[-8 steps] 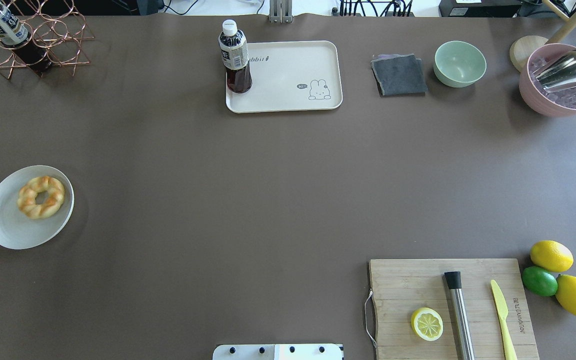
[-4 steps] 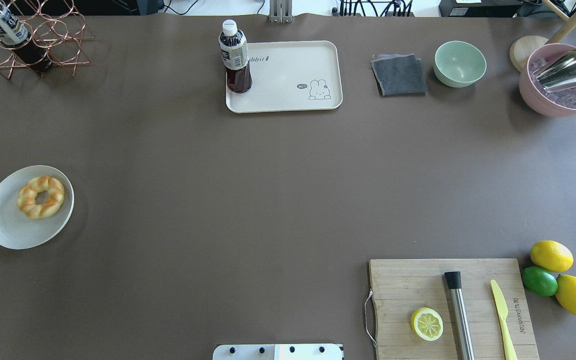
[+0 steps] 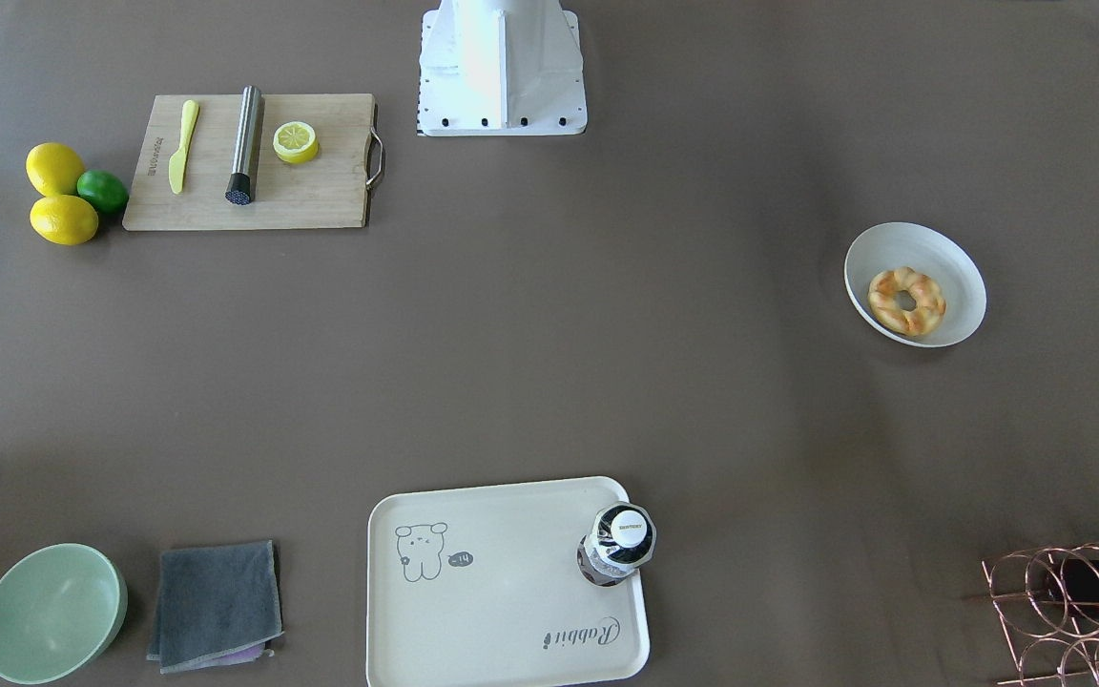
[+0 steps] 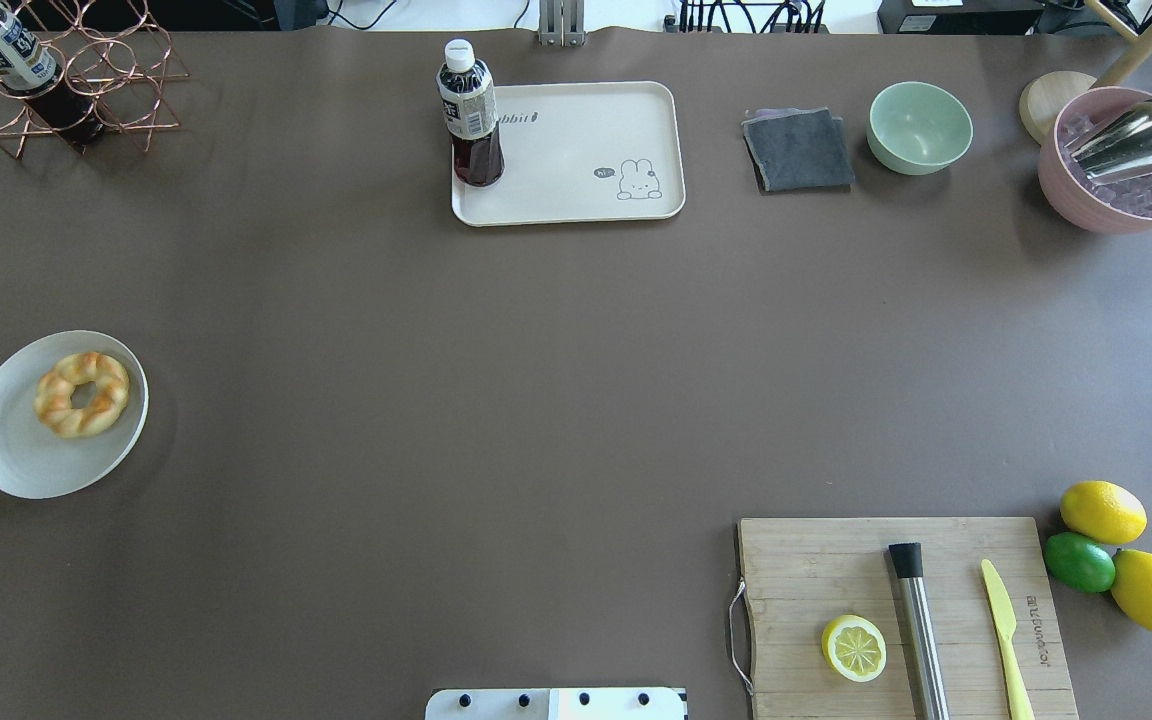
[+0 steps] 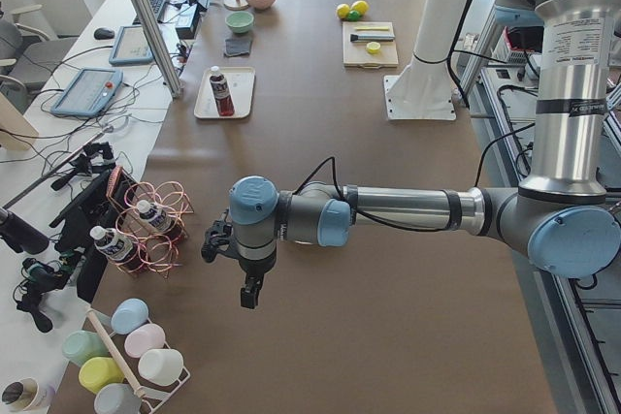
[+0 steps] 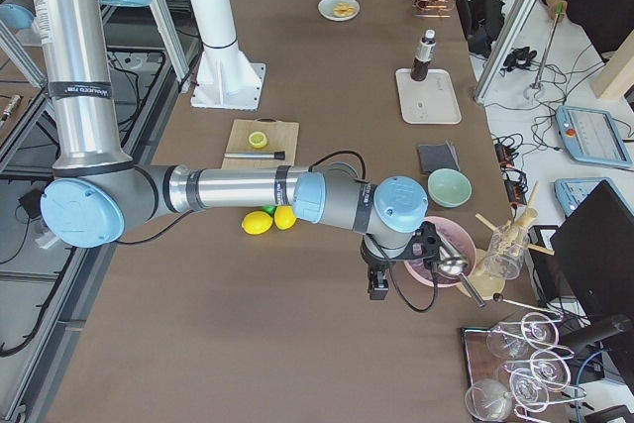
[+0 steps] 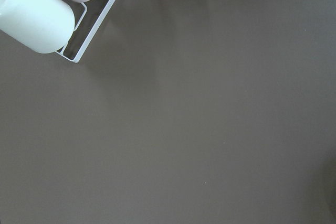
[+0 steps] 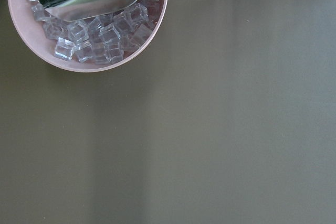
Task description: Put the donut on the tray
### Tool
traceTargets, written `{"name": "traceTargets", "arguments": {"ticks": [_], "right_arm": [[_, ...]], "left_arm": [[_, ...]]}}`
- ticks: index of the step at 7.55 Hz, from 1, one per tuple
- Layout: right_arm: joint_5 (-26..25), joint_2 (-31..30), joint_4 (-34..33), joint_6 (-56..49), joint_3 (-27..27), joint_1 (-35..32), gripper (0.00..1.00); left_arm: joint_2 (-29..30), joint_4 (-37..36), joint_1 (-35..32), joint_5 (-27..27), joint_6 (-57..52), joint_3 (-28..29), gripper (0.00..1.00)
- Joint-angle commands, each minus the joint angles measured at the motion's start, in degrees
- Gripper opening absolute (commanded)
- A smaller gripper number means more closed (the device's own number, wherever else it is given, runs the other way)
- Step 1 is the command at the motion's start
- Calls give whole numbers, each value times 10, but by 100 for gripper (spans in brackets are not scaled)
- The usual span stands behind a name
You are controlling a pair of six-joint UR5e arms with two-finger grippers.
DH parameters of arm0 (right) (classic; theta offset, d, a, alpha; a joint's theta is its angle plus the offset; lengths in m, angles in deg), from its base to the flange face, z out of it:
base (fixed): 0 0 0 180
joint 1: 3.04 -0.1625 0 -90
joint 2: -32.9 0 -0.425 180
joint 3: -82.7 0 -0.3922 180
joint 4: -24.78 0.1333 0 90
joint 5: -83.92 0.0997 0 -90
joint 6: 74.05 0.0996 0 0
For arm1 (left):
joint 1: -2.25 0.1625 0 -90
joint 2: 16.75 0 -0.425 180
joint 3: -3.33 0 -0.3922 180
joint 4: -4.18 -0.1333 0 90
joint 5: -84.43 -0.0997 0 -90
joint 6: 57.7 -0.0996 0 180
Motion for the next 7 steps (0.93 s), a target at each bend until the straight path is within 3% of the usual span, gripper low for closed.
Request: {"name": "traceTargets", "arguments": {"ticks": [1, 7], "right_arm": [[1, -4, 0, 0, -3, 0, 100], [1, -1, 0, 0, 3, 0, 100]], "left_arm": [[-4, 16, -2, 5, 1, 0, 98], [-1, 15, 0, 6, 26, 0, 98]]}}
